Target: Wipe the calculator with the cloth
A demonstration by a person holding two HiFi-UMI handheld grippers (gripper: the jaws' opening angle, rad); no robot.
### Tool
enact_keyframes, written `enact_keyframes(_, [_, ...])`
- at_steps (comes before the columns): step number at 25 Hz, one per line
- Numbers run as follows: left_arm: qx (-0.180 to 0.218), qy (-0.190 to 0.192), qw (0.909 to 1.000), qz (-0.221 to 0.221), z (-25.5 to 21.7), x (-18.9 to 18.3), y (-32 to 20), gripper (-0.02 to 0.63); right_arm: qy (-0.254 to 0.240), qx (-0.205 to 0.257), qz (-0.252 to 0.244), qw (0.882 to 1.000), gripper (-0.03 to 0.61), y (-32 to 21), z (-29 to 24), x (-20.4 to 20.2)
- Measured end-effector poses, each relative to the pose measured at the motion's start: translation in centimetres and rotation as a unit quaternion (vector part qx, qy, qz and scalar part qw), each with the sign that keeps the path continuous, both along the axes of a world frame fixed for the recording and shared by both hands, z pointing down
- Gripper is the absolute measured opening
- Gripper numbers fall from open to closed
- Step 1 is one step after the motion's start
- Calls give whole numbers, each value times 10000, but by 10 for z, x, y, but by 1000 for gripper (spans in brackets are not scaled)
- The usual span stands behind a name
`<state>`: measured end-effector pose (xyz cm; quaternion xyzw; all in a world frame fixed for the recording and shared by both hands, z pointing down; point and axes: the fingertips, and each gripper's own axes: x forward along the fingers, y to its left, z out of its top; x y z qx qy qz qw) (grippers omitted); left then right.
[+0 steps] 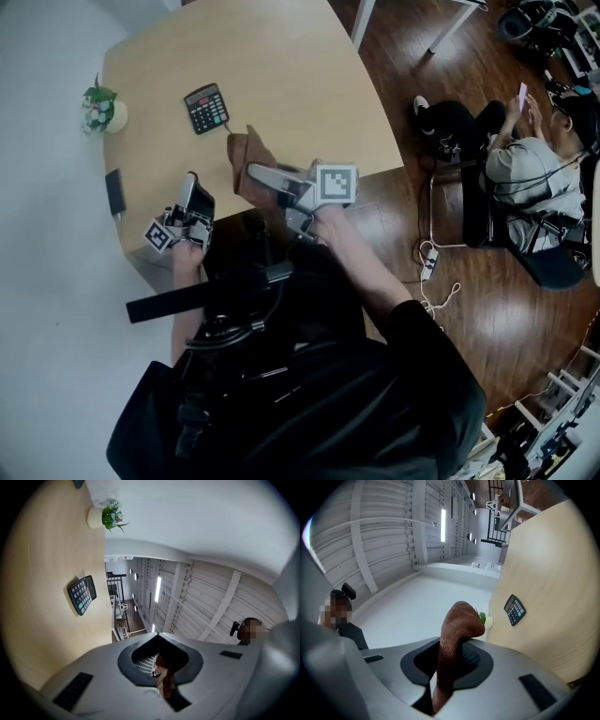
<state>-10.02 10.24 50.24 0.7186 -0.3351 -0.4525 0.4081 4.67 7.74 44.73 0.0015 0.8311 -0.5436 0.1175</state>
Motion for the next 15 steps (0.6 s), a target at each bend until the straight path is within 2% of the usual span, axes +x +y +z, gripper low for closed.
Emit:
enact_keyframes(5, [-154, 268, 9992, -261, 11, -3, 6, 18, -15, -32, -19, 10000, 57, 4, 5, 7])
enact_keyframes(10, [-148, 348, 9991, -193, 9, -5, 3, 18, -2, 108, 132, 9999, 57, -1, 2, 9])
enact_keyframes(15, [-256, 396, 9987, -182, 6, -17, 8, 18, -124, -80, 237, 9996, 57, 3, -4, -4])
